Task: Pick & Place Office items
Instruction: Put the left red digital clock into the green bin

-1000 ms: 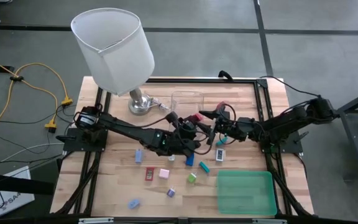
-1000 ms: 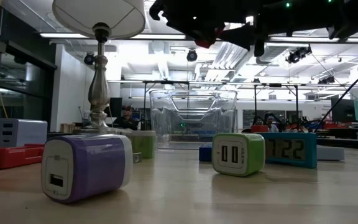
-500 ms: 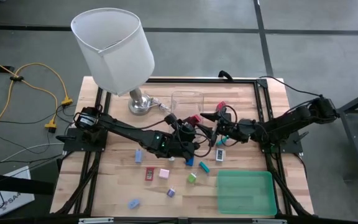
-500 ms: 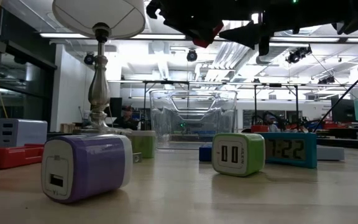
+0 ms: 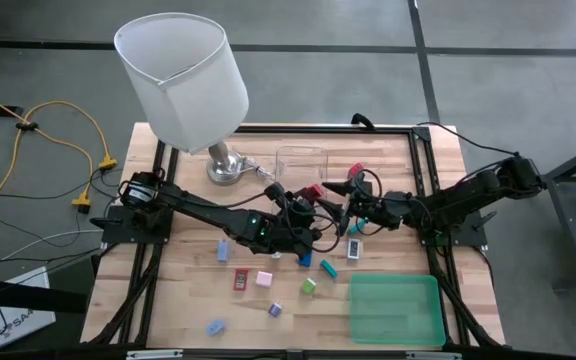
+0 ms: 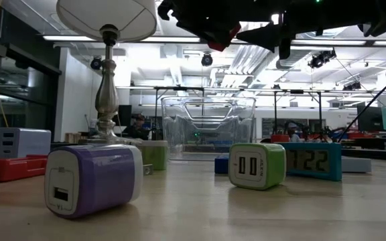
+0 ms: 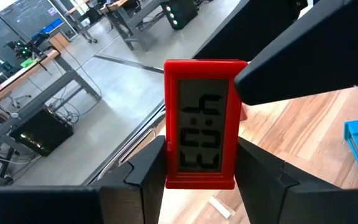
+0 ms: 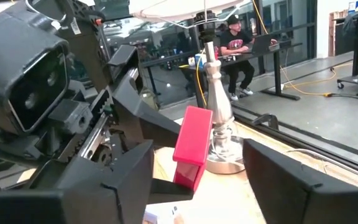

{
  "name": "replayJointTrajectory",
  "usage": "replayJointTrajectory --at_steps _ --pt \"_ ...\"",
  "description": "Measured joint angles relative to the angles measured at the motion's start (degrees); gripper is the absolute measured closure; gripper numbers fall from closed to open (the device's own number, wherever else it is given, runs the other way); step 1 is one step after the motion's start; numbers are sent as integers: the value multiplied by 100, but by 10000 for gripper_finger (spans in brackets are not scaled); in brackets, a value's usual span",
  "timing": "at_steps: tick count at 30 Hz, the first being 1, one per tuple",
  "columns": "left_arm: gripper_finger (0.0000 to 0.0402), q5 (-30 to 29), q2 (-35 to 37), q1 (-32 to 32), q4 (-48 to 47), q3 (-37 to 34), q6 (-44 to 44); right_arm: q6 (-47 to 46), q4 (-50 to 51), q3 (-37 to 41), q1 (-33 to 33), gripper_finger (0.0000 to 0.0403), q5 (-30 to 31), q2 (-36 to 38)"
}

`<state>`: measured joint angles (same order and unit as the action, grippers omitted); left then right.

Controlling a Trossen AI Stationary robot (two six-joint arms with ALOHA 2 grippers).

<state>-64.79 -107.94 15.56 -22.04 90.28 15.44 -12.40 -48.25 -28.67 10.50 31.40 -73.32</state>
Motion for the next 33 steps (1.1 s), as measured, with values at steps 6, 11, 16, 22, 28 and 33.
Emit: replayJointTrajectory --at_steps 6,11,16,22,28,33 --pt "244 1 0 -1 0 0 0 0 -2 0 0 232 -39 0" --pt "244 0 0 -1 0 0 -2 3 -2 0 0 270 -44 0" --pt "244 2 0 -1 0 0 -2 17 -2 0 0 298 -87 0" --pt "244 -7 0 0 1 0 -2 20 -6 0 0 326 -151 0" --pt "244 -15 2 -1 0 0 0 22 -9 0 0 337 -149 0" --pt "244 -12 2 -1 0 0 0 22 -11 0 0 335 -151 0"
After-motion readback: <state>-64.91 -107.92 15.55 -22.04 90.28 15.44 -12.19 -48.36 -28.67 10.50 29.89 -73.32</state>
